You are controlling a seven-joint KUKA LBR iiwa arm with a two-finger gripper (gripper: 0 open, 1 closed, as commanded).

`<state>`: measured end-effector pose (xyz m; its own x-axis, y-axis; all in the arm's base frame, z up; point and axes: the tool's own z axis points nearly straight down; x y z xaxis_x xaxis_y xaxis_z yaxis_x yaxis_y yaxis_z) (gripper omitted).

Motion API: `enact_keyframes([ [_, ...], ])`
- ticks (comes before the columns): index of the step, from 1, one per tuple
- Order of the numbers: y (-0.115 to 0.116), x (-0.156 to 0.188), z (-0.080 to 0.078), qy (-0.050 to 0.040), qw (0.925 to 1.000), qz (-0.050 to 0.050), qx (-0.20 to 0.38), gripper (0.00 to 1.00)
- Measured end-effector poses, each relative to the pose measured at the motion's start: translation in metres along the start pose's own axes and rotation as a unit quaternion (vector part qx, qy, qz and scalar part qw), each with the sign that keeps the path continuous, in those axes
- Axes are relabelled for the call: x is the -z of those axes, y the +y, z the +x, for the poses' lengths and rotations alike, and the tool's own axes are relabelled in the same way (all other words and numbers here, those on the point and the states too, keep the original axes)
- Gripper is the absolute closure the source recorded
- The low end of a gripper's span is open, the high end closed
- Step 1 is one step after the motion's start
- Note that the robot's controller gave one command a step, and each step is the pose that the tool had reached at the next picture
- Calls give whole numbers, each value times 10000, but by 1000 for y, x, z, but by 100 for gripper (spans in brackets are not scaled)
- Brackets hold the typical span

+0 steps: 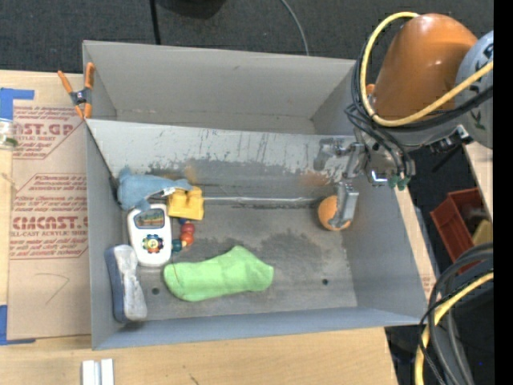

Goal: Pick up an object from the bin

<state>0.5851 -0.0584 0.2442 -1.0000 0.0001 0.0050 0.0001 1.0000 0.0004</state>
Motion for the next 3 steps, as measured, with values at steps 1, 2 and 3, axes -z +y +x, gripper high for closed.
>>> enact_keyframes([
  [1, 0, 5, -1, -39, 10000, 4, 3, 0],
  [2, 3, 46, 11, -3, 10000, -4, -77, 0],
  [3, 38, 114, 1, -43, 10000, 6, -78, 0],
])
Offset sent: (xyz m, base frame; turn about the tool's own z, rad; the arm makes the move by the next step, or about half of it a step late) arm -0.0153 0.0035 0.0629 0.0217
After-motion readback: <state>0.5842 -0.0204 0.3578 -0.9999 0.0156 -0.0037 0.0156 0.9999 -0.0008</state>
